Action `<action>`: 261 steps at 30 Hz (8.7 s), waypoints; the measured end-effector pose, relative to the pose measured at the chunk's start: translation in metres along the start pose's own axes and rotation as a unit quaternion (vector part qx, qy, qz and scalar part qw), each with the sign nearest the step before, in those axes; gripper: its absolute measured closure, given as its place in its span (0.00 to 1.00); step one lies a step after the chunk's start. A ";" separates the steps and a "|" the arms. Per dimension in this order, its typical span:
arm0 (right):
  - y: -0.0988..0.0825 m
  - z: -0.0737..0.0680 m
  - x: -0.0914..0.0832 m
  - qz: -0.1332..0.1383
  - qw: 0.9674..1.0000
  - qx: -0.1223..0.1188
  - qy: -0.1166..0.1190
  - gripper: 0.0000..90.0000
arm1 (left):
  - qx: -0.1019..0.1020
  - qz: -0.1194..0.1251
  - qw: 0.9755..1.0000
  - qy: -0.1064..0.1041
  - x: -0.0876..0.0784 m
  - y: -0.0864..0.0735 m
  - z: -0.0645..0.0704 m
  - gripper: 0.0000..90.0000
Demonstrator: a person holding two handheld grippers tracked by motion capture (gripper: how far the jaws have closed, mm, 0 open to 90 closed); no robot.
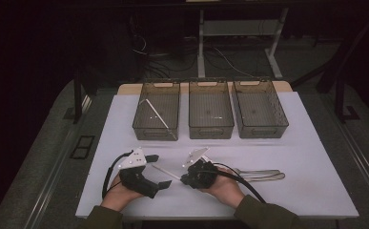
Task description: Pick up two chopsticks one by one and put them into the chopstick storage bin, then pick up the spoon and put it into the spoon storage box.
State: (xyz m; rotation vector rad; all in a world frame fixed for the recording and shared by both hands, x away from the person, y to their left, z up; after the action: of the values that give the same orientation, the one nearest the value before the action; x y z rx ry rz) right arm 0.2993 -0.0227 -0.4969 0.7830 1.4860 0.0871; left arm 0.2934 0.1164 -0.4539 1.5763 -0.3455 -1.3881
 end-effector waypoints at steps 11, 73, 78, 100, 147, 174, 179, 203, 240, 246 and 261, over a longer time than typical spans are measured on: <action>0.000 -0.002 -0.001 0.008 1.000 0.013 -0.005 0.94 | 0.000 0.002 1.000 -0.001 0.000 0.000 0.000 0.00; 0.061 0.075 -0.084 0.108 0.988 0.090 -0.058 0.94 | -0.001 0.004 1.000 -0.003 0.001 0.001 -0.001 0.00; 0.077 0.085 -0.081 0.107 0.987 0.097 -0.070 0.94 | -0.007 0.008 1.000 -0.006 0.001 0.002 0.001 0.00; 0.169 0.140 -0.027 0.067 0.980 0.151 -0.115 0.94 | -0.006 0.015 1.000 -0.013 0.001 0.004 0.001 0.00; 0.203 0.170 0.023 0.015 0.971 0.197 -0.132 0.86 | -0.002 0.017 1.000 -0.019 0.003 0.006 0.004 0.00; 0.148 0.135 -0.052 0.115 0.988 0.101 -0.022 0.48 | 0.004 0.003 1.000 -0.009 0.003 0.002 0.001 0.00; 0.127 0.128 -0.071 0.132 0.987 0.087 -0.008 0.46 | 0.004 -0.001 1.000 -0.007 0.003 0.001 0.000 0.00; 0.029 0.108 -0.113 0.162 0.983 0.080 -0.003 0.41 | -0.005 -0.005 1.000 0.000 0.004 -0.001 -0.002 0.00; -0.146 0.086 -0.146 0.188 0.969 0.138 -0.080 0.22 | 0.000 -0.018 1.000 -0.016 0.029 0.020 -0.005 0.42; -0.153 0.083 -0.144 0.183 0.970 0.133 -0.088 0.20 | 0.013 -0.014 1.000 -0.021 0.038 0.035 -0.009 0.61; -0.161 0.085 -0.144 0.178 0.970 0.135 -0.094 0.20 | 0.037 -0.055 0.997 -0.028 0.090 0.062 -0.029 0.99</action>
State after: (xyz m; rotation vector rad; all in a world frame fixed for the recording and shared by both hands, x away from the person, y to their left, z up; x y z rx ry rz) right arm 0.2926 -0.2526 -0.4662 1.2425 1.1782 0.0784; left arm 0.3692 0.0332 -0.4620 1.6393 -0.3510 -1.5215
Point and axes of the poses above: each handheld gripper's, and its own axes: x roughly forward along the jaws, y roughly out of its top, z roughly to its right, the point moved 7 cm from there along x, roughly forward along the jaws, and after that the axes turned 8 degrees about -z, right-handed, at the moved point
